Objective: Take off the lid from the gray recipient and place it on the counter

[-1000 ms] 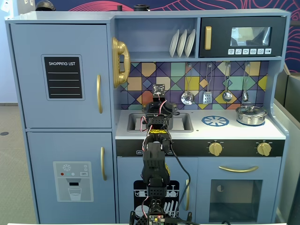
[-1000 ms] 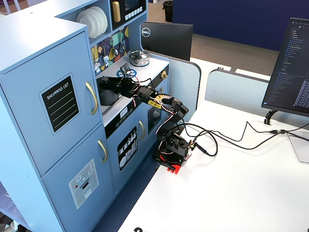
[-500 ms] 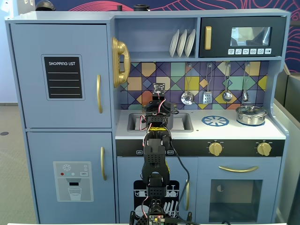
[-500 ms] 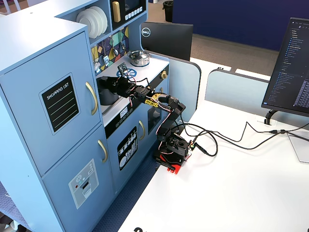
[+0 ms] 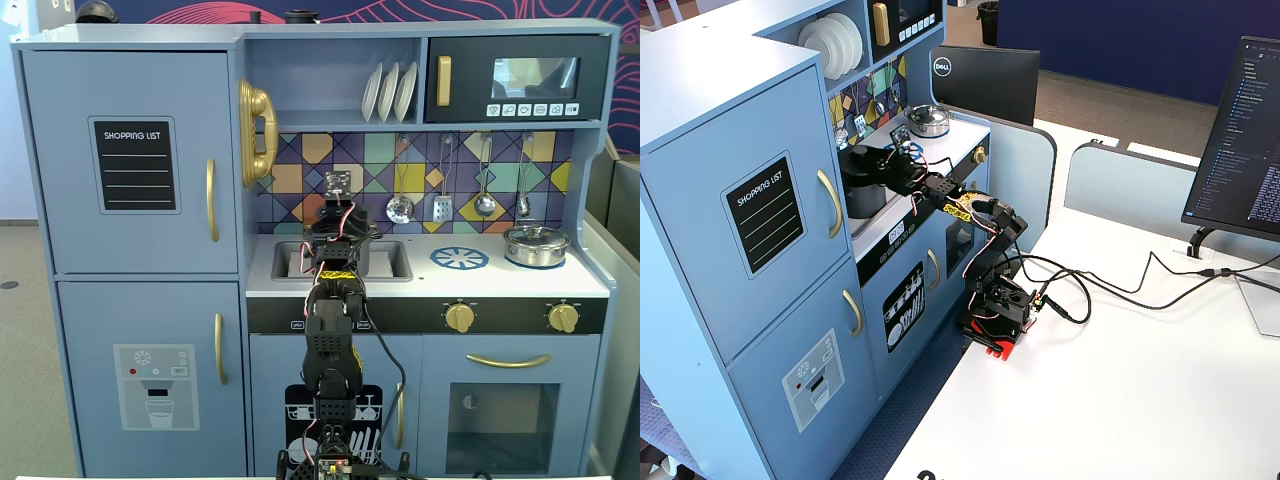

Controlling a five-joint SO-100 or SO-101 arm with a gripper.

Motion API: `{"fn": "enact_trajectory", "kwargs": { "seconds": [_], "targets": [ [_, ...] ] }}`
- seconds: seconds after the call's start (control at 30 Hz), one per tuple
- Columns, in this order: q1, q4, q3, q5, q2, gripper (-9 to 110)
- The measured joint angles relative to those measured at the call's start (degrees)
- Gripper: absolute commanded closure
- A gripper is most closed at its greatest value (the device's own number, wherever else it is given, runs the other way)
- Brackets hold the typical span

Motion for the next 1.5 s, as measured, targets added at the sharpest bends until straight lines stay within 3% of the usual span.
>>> {"fn": "enact_trajectory", "kwargs": {
  "seconds": [0.33, 0.63, 0.97, 1.5],
  "targets": [
    [13.10, 8.26, -0.79, -0.53, 8.00, 101],
    [26.02, 5.71, 5.71, 1.58, 9.58, 101],
    [29.79, -6.94, 9.84, 2.37, -1.85, 101],
    [29.71, -13.71, 11.43, 3.34, -11.78, 101]
  ]
}}
